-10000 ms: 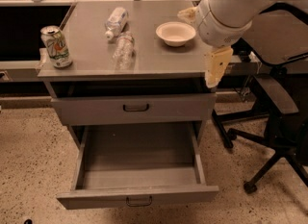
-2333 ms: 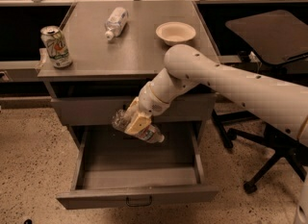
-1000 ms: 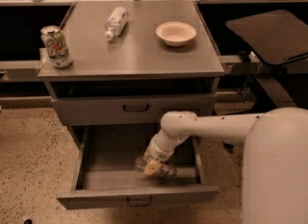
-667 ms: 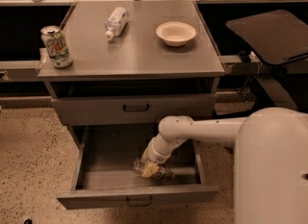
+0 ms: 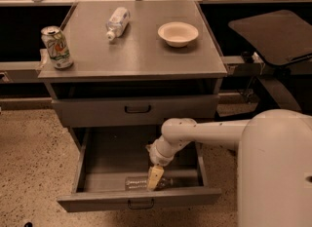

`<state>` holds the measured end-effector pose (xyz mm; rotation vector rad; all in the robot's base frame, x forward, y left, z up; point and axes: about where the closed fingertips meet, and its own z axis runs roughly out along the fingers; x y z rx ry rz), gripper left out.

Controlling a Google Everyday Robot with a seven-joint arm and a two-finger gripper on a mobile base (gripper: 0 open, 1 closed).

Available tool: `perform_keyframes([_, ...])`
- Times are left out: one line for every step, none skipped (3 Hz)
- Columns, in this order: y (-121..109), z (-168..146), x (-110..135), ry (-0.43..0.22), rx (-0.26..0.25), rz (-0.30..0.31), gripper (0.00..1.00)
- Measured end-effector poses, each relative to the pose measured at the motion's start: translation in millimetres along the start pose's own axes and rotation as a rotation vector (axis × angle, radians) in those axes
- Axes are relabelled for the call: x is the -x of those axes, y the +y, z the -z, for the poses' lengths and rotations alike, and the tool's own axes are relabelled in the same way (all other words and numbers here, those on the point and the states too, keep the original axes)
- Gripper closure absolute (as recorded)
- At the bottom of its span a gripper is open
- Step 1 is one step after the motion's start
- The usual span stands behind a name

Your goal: Place water bottle into middle drawer

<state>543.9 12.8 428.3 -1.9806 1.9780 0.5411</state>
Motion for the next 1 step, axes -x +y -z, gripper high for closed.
perform_keyframes([0.0,0.0,0.0,0.000,0.000,0.000,0.00])
